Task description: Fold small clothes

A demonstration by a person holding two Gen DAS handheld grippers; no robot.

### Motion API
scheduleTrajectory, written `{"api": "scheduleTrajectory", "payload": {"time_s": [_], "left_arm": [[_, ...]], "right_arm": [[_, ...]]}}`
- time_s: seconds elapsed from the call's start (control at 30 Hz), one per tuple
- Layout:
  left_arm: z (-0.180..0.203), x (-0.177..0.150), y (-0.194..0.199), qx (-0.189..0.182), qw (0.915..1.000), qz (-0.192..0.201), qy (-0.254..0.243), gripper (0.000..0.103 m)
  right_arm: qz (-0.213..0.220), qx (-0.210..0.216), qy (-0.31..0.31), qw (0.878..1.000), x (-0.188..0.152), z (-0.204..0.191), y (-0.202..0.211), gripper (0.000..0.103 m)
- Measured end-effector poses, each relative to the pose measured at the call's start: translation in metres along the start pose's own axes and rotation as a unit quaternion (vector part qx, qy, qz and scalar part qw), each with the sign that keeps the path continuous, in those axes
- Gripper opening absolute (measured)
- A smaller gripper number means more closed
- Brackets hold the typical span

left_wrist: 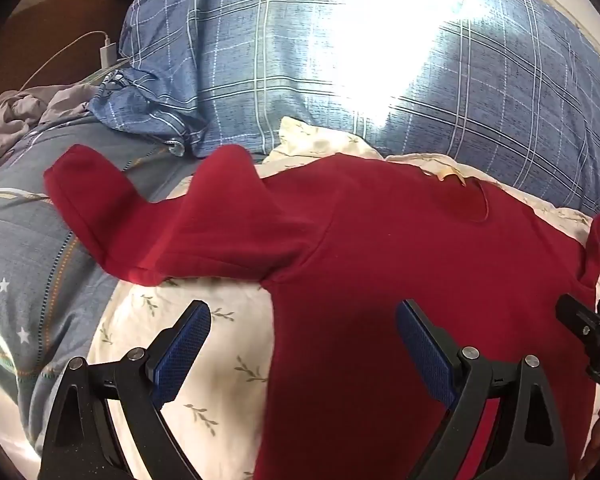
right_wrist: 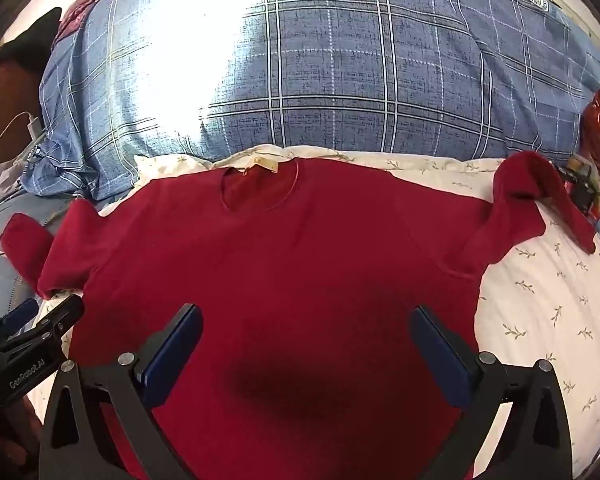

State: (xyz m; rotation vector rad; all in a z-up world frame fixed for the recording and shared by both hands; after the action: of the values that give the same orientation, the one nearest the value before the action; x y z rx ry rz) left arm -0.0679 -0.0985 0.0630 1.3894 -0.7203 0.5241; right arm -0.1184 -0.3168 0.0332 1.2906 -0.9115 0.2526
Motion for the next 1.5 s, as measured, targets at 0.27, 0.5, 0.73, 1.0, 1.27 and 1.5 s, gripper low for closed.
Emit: {"api": "scheduleTrajectory", "payload": {"time_s": [0.27, 0.5, 0.73, 1.0, 1.27, 1.5], "left_arm": [[0.005, -0.004, -0.002, -0.005, 0.9999, 0.003, -0.009, 0.094], [0.005, -0.006, -0.005, 0.001, 0.9999, 0.006, -0.008, 0.094], [0.005, -0.007, -0.007, 0.005, 0.9999, 0.009, -0.011, 0.094], [0.002, -0.009, -0.011, 0.008, 0.9999, 0.007, -0.011, 0.094], [-0.002, -0.009, -0.015, 0.012, 0.9999, 0.007, -0.002, 0.094], [-0.004, -0.010, -0.017, 0.017, 0.9998, 0.007, -0.003, 0.094]], "right_arm": [[-0.004, -0.010, -0.005, 1.000, -0.001, 0.000, -0.003, 0.103], [-0.029, -0.016, -0.007, 0.999, -0.004, 0.003, -0.012, 0.103], [-0.023, -0.016, 0.001, 1.000, -0.005, 0.000, -0.015, 0.103], [-0.025, -0.011, 0.007, 1.000, -0.006, -0.005, -0.020, 0.103], [-0.025, -0.012, 0.019, 0.999, -0.006, -0.011, -0.022, 0.103], [-0.022, -0.013, 0.029, 0.999, -0.006, -0.016, -0.025, 0.103]]}}
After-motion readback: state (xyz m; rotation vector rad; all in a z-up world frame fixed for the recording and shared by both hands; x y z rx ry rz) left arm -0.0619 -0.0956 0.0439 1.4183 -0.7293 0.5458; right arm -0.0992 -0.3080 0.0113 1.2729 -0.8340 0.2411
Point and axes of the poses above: each gripper's, at about its wrist camera, not at the fingertips, and y roughly against the way its jaws point, z to its right, x to its top, the point moved 3 cm from there along -y, roughly the way its jaws point, and after that the axes turned 6 degrees about z, right-handed, at the moved point
